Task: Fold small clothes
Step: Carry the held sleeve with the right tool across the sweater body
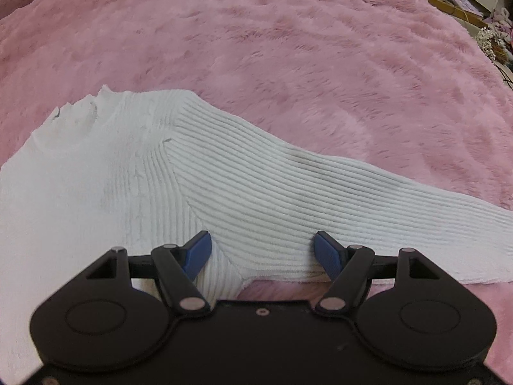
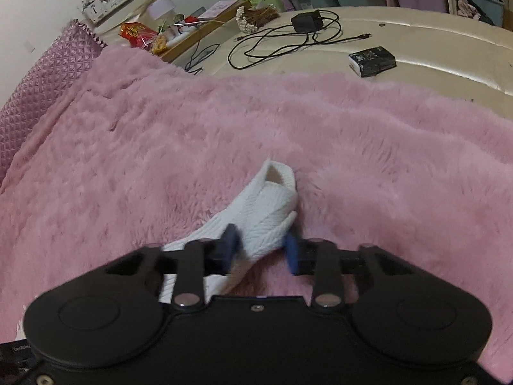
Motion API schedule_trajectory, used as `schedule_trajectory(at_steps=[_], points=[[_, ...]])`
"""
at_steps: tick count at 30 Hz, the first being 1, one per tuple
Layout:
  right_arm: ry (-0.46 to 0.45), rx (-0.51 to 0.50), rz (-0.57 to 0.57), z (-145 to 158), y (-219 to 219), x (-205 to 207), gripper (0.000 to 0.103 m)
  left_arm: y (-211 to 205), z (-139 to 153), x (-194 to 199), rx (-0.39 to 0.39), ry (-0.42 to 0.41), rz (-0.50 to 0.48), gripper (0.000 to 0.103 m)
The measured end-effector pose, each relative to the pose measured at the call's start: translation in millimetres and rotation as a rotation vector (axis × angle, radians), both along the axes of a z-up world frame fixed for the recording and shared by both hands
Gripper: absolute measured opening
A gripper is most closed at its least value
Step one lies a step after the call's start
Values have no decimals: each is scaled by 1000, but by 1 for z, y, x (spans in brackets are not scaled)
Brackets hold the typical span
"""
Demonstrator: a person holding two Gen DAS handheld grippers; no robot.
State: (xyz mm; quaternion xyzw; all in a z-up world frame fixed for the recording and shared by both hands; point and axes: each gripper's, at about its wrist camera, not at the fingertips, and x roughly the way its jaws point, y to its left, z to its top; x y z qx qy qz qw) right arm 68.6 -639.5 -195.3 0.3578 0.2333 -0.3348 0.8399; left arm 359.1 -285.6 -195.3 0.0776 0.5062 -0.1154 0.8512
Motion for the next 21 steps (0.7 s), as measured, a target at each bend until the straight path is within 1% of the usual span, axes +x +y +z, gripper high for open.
schedule_trajectory(at_steps=[1,4,9,15,18,21], points=[[-8,3,0,0,0,-1,18,0,-1,1,0,2,0,75],[-38,-11,6,6,5,-3,14,-1,-5,1,4,8,-5,76],[-77,-31,33,21,14,0,13,3,-14,5,-11,25,-6,77],[-128,-65,100,50,34,15,13,7,-15,10,-27,32,-22,76],[-160,-79,153,68,53,28,13,15,-11,12,-64,42,-26,76],[-194,-99,226,88,80,49,13,33,-2,14,-112,55,-6,76]])
